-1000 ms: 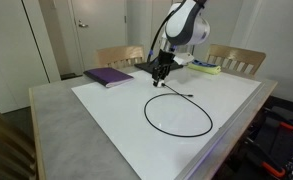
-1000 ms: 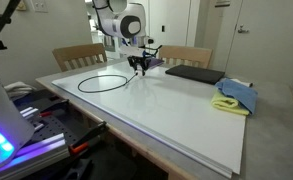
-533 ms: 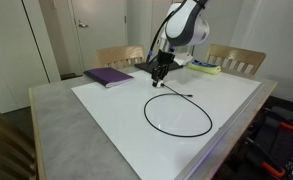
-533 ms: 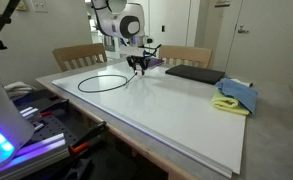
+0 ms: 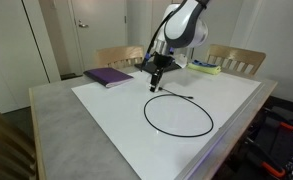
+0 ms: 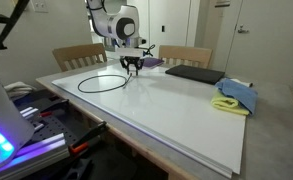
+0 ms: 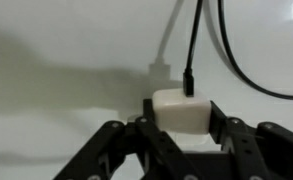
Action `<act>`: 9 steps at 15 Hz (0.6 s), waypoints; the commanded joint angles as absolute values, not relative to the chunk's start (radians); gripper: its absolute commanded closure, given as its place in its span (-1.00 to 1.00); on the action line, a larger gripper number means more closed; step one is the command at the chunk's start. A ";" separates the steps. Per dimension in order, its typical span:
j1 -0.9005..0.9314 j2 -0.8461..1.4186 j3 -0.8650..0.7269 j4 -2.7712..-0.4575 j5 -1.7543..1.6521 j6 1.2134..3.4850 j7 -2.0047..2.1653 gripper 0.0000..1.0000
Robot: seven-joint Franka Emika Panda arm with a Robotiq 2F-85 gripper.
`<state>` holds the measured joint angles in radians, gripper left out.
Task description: Fold the charging cable
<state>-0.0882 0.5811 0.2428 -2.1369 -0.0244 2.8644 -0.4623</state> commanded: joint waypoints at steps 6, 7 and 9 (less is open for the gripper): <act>-0.143 0.641 0.325 -2.095 -0.105 2.867 -0.647 0.43; -0.147 0.645 0.331 -2.087 -0.108 2.859 -0.668 0.43; -0.164 0.657 0.354 -2.074 -0.106 2.839 -0.726 0.43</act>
